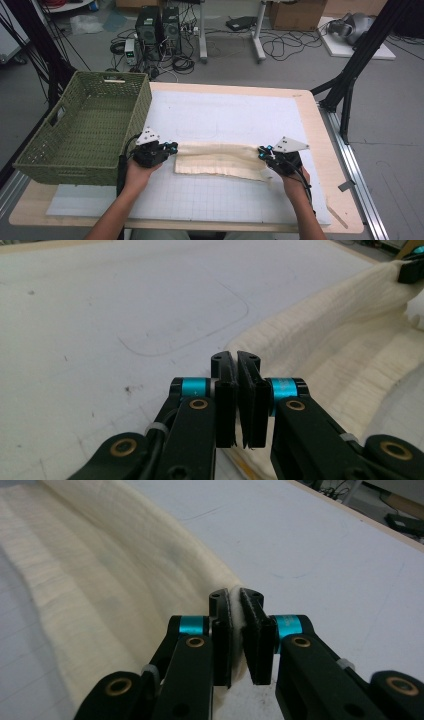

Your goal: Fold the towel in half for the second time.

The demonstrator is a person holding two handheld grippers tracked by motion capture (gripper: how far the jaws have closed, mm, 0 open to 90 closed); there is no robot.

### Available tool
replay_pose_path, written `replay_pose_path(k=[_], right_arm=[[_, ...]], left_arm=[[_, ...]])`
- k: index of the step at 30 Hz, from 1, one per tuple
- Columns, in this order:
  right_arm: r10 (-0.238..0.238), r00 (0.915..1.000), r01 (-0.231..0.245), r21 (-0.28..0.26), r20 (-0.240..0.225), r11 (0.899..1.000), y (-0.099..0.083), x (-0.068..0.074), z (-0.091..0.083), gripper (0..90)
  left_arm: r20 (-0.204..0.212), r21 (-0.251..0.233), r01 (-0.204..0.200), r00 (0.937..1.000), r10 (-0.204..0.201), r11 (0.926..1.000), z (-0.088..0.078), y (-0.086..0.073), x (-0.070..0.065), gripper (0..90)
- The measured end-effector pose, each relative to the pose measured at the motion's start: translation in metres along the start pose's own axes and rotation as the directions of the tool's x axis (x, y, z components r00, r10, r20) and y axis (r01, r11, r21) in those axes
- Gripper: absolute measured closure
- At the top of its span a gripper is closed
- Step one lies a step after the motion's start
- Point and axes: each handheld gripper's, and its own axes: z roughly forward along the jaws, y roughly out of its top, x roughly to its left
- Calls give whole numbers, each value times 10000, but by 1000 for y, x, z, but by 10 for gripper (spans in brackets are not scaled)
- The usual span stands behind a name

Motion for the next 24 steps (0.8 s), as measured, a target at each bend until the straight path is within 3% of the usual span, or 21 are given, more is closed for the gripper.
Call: replay_pose_path(k=[6,8,13,17,19,21,24], right_arm=[[-258,9985,259,19,-492,9997,-1,9,-12,833],[-528,9968,541,205,-600,9983,-3,13,-15,832],[-522,9937,576,516,-996,9970,-15,22,-19,832],[-564,9929,640,706,-1051,9954,-18,26,-21,830],[-628,9925,710,767,-1051,9945,-19,28,-22,829],[-646,9920,731,771,-1083,9943,-20,29,-24,827],[-750,9914,834,771,-1070,9935,-20,31,-25,823]], left_arm=[[109,59,41,9999,-42,10000,-8,-10,-5,856],[212,105,105,9997,-107,9999,-10,-14,-6,856],[396,258,111,9991,-121,9996,-15,-21,-11,854],[399,498,118,9991,-138,9987,-16,-25,-12,835],[377,600,366,9985,-389,9975,-17,-26,-13,764],[307,444,627,9975,-641,9970,-19,-23,-13,628],[406,-290,817,9959,-805,9962,-28,-12,-15,538]])
